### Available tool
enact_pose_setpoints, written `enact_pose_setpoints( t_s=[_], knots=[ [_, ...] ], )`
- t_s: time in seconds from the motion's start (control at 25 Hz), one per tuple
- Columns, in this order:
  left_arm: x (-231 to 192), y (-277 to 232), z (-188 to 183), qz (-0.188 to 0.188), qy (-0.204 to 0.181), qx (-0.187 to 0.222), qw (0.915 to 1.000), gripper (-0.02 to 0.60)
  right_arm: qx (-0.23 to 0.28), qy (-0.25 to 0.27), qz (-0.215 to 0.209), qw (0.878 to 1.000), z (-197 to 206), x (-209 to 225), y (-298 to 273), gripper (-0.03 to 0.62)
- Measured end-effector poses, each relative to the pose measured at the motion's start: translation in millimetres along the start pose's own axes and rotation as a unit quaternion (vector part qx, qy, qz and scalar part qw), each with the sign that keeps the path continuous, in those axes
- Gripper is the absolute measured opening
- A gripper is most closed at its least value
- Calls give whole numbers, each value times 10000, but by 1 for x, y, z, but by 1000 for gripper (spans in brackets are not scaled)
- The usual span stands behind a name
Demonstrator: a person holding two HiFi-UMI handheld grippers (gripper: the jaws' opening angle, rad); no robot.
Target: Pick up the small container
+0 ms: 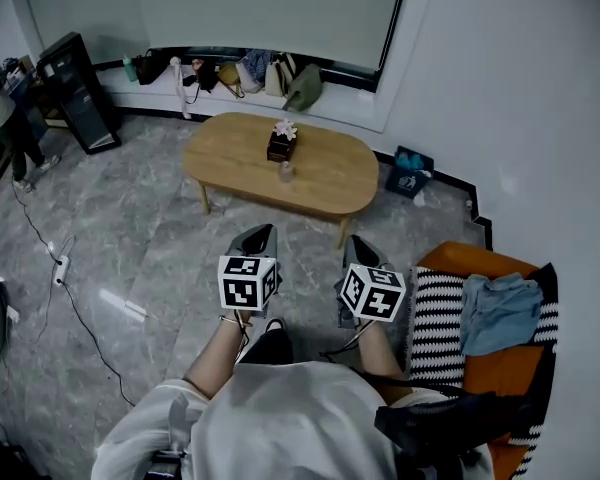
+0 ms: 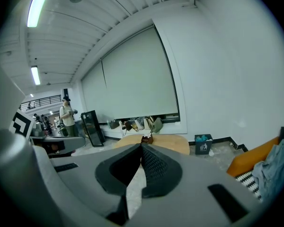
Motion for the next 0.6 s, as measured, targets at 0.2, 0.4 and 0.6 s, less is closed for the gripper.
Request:
enact_pose_setpoints(
  t_s=[0.2,0.4,0.6],
  knots=[
    [-4,-27,-4,78,7,-31,10000,8,-16,-41,62,10000,-5,14,-16,23],
    [-19,-66,-20,122,10,-33,9999,8,13,-125,97,9999,-20,26,-48,23],
    [-30,-102,-46,185,3,16,9998,8,50,-118,109,9999,-47,37,-78,23]
  ],
)
Point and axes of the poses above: the fingertips, and each gripper's own axes: y backward along the fingers, x to its right, z out of its underside, the point moved 3 cm from there along y, backward along the fingers, and after that the axes turned 8 degrees about -x, right-handed, at the moved point
